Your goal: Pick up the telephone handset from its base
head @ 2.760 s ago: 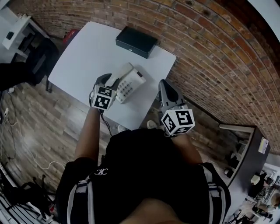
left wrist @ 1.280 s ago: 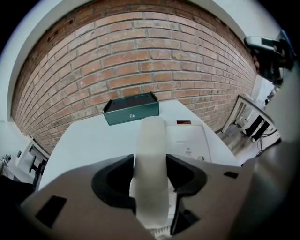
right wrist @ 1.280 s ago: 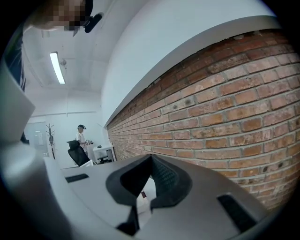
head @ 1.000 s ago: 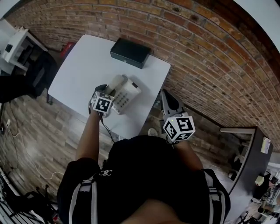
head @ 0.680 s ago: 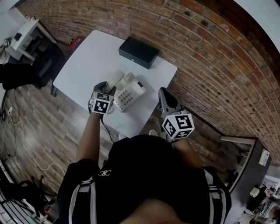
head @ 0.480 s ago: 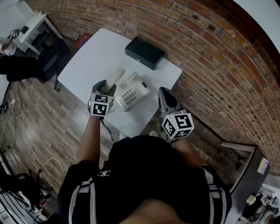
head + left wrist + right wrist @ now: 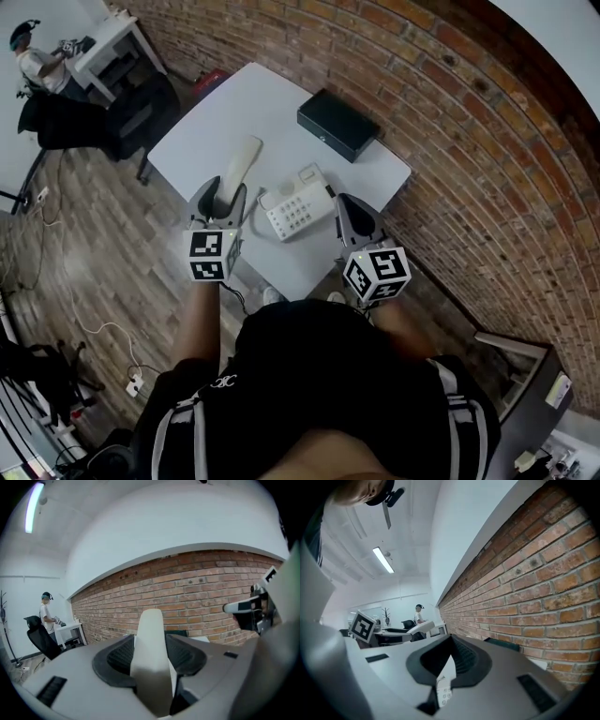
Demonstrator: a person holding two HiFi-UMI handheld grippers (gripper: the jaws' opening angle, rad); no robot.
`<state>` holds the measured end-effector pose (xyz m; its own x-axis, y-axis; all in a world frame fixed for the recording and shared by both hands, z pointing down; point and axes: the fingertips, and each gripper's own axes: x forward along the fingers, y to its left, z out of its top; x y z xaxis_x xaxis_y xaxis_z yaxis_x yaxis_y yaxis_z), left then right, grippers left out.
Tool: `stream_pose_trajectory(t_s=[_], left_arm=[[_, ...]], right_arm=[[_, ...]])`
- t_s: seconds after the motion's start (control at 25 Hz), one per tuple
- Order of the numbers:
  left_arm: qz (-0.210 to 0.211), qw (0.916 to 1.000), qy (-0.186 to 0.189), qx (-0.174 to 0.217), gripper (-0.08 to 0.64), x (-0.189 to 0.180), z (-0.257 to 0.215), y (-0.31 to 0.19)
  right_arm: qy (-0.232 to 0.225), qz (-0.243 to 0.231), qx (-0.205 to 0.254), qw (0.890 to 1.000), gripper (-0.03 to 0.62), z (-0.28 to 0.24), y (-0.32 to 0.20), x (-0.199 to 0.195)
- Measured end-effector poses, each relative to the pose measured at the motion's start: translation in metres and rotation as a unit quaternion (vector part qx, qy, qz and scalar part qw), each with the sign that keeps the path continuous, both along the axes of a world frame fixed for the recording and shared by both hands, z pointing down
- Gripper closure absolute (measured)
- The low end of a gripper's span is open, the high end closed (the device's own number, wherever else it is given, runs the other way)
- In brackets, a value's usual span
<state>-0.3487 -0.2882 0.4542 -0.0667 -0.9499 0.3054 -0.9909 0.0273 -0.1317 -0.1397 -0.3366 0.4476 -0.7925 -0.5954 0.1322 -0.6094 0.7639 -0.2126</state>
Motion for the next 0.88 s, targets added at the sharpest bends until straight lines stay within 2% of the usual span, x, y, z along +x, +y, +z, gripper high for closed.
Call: stream_pose_trajectory(t_s=[0.16, 0.48, 0.88], left_arm=[[-0.021, 0.9994, 0.015, 0.023, 0.353, 0.0, -0.012, 0.023], [-0.046, 0.9981, 0.029, 0.03, 0.351, 0.005, -0.012, 0.058], [-0.067, 0.9966, 0.037, 0.031, 0.353, 0.005, -0.011, 0.077]], right_arm=[[-0.003, -0.016, 0.003, 1.0, 0.595, -0.001, 0.005, -0.014], [0.0, -0.045, 0.006, 0.999, 0.595, -0.001, 0.016, -0.034], [0.001, -0.053, 0.005, 0.999, 0.595, -0.002, 0.025, -0.036]])
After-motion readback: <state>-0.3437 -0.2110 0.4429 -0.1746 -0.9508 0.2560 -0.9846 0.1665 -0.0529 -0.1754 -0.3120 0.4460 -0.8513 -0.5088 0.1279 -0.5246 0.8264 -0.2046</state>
